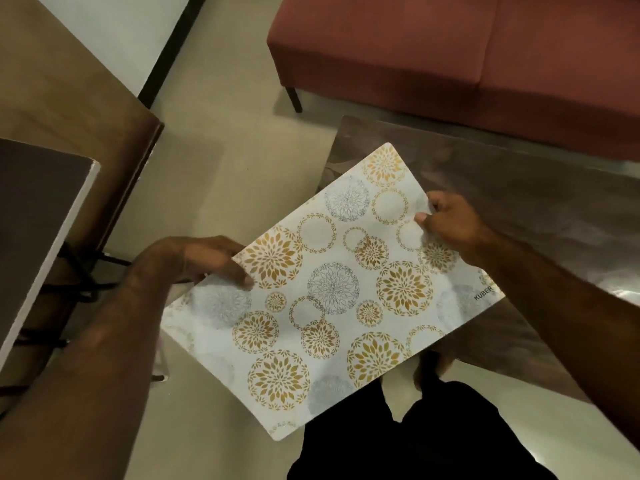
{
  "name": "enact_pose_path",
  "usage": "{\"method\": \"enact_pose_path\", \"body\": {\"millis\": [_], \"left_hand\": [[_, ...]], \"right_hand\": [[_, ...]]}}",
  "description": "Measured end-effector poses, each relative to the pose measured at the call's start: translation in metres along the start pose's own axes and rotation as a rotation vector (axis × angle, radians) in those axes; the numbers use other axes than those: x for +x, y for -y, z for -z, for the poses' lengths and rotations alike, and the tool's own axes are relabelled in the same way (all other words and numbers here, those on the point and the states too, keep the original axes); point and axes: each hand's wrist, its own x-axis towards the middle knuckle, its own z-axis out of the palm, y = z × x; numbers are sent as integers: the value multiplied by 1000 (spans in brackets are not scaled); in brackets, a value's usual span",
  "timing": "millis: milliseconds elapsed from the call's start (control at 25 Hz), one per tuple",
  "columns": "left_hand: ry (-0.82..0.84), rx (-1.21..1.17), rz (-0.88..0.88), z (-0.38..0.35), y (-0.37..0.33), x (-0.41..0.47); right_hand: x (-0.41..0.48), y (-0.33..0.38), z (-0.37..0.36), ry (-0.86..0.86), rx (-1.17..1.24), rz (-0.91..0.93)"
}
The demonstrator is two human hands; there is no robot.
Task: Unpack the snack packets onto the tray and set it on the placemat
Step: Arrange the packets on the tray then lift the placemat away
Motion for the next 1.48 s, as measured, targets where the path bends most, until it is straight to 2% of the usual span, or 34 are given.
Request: {"method": "enact_pose_path", "body": {"millis": [80, 160, 280, 360, 480, 600, 800, 960, 1480], "left_hand": [[47, 12, 81, 0, 12, 3], [-54, -61, 87, -4, 23, 9], [-237, -432, -9, -16, 35, 21], [-257, -615, -90, -32, 31, 35], [-284, -759, -194, -66, 8, 64], [-310, -858, -210, -97, -19, 94], [-325, -777, -116, -133, -63, 129], [-382, -656, -120, -154, -98, 154], [-456, -364, -188, -294, -303, 264]], "right_hand": [[-3, -16, 13, -68, -9, -26], [-6, -34, 31, -128, 11, -71], [-12, -62, 57, -209, 74, -145], [-19, -84, 76, -261, 112, -193], [-31, -116, 101, -297, 146, -235], [-41, -141, 122, -323, 192, -280], [-52, -187, 161, -351, 288, -359], [-51, -223, 195, -381, 349, -390], [-22, -366, 363, -419, 388, -488]]}}
